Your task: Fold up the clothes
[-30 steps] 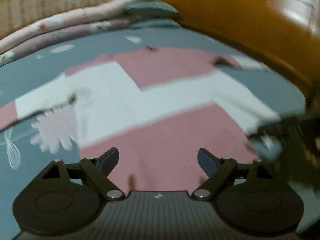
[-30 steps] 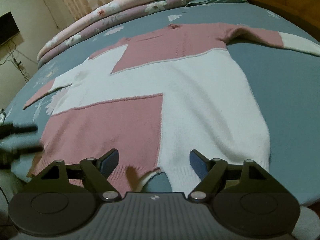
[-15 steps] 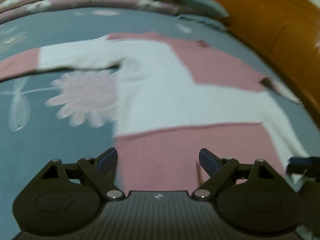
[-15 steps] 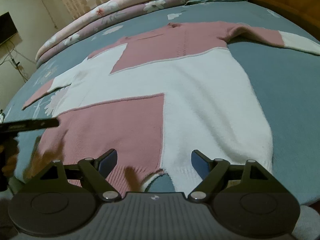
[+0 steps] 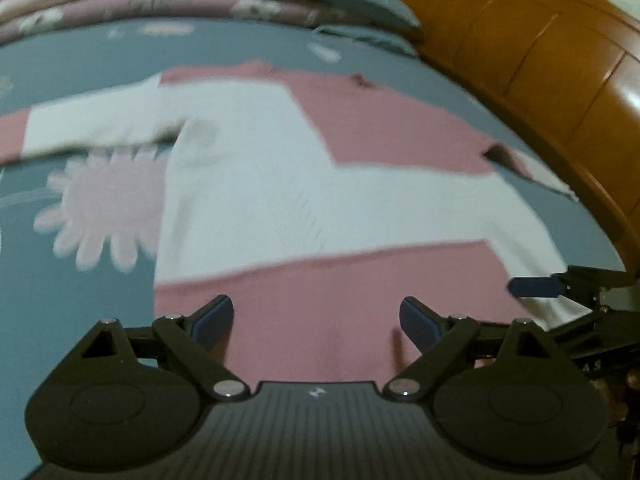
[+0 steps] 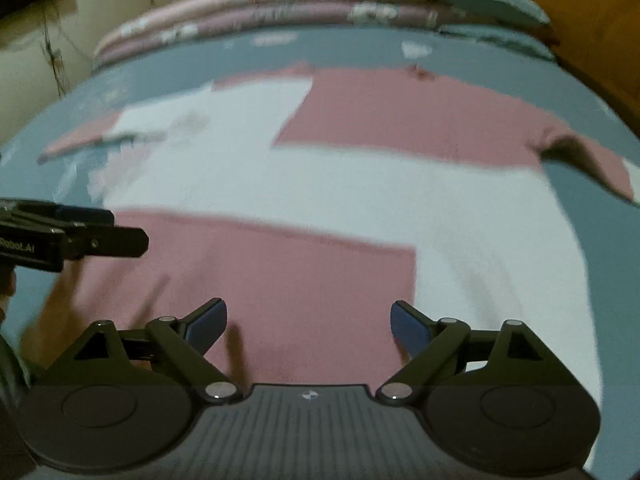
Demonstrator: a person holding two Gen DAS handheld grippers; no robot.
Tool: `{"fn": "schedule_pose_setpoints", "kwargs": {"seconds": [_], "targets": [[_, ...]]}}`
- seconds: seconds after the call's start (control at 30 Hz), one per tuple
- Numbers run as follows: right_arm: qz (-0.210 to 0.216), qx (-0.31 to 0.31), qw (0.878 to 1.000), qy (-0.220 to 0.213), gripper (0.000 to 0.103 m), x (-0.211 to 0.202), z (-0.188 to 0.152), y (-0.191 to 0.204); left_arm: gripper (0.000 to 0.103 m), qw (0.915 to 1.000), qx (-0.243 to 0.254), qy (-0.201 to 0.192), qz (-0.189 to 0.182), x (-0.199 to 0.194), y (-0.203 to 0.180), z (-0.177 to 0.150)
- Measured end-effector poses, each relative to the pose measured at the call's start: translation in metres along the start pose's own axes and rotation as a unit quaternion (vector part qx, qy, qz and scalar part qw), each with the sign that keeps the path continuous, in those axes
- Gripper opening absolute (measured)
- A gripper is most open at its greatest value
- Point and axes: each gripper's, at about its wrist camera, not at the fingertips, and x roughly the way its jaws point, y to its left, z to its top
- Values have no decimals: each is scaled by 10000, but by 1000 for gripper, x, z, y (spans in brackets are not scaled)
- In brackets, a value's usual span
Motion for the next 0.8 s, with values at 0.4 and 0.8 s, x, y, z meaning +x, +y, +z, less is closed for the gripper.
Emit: {"fn": "schedule_pose_setpoints", "kwargs": {"seconds": [0.4, 0.8], "targets": [[-288, -82, 9980, -550, 103, -15, -13, 4, 91, 9991, -51, -339, 261, -21, -4, -4], [-418, 929, 9880, -1160, 93, -39, 5, -78, 91, 9993, 33, -195, 305, -10, -12, -4]]}}
